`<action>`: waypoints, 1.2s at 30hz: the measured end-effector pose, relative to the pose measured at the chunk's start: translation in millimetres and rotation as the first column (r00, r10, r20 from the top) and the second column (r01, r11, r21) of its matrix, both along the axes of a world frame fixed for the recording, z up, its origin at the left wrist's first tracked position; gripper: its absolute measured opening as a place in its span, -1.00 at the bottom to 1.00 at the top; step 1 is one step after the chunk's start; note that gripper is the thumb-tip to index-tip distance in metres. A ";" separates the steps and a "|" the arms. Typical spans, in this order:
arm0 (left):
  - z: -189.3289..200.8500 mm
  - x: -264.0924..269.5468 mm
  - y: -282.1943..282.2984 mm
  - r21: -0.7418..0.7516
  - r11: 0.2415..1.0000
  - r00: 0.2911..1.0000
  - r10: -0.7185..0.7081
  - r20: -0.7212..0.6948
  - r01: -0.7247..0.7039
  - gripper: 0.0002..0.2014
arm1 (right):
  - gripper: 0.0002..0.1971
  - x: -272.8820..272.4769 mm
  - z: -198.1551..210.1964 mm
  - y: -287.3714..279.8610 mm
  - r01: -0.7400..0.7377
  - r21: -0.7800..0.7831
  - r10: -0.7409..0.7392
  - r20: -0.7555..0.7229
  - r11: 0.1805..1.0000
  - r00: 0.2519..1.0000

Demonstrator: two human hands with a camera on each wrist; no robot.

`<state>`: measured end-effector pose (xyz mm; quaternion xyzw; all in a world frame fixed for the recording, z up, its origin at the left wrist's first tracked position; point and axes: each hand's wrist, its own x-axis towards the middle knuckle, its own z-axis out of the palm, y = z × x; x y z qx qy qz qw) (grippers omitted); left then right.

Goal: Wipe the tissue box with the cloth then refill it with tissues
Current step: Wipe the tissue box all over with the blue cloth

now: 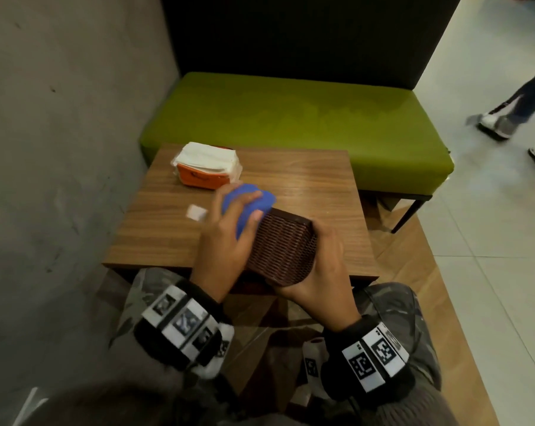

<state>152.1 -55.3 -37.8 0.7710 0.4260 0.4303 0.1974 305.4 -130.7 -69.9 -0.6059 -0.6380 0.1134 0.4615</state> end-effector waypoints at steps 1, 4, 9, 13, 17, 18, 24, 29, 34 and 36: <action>-0.3 6.7 -15.2 0.030 0.995 0.995 -0.098 -0.032 0.099 -0.69 | -0.07 -0.5 -2.6 0.2 0.009 -0.011 -0.009 -0.009 1.000 1.000; -5.0 6.2 -31.9 0.122 0.936 0.941 -0.316 -0.124 0.330 -0.65 | -0.08 2.6 -5.2 -3.8 0.020 -0.056 -0.027 -0.122 0.998 0.992; -19.8 -33.3 14.3 -0.044 0.993 0.987 -0.115 -0.115 0.110 -0.71 | 0.00 26.3 -8.4 -6.3 -0.036 -0.117 0.018 -0.157 0.992 0.987; -21.9 -81.0 47.6 -0.424 0.906 0.999 -0.035 -0.037 0.016 -0.80 | 0.12 42.1 -0.6 -8.2 -0.073 -0.190 0.000 -0.359 0.979 0.934; -11.7 -90.0 42.8 -0.614 0.755 0.903 -0.402 -0.153 0.232 -0.23 | 0.10 49.0 7.1 -7.0 -0.172 -0.174 0.080 -0.441 0.970 0.894; -9.3 -86.4 40.0 -0.602 0.745 0.885 -0.446 -0.130 0.287 -0.01 | 0.11 48.9 7.8 -7.0 -0.195 -0.174 0.098 -0.450 0.965 0.888; 9.7 -68.9 36.9 -0.526 0.731 0.838 -0.543 -0.062 0.434 0.08 | 0.15 58.6 6.5 -8.4 -0.281 -0.158 0.172 -0.491 0.946 0.854; 21.4 -60.6 36.4 -0.436 0.782 0.828 -0.545 -0.130 0.446 0.18 | 0.13 62.7 14.8 -9.3 -0.317 -0.174 0.189 -0.512 0.932 0.838; 16.6 -63.5 39.9 -0.482 0.755 0.840 -0.538 -0.069 0.444 0.06 | 0.19 70.2 15.8 -7.7 -0.372 -0.271 0.212 -0.476 0.888 0.854; 17.9 -61.6 36.2 -0.472 0.780 0.855 -0.510 -0.097 0.411 0.03 | 0.21 68.0 12.2 -6.8 -0.343 -0.337 0.192 -0.407 0.877 0.893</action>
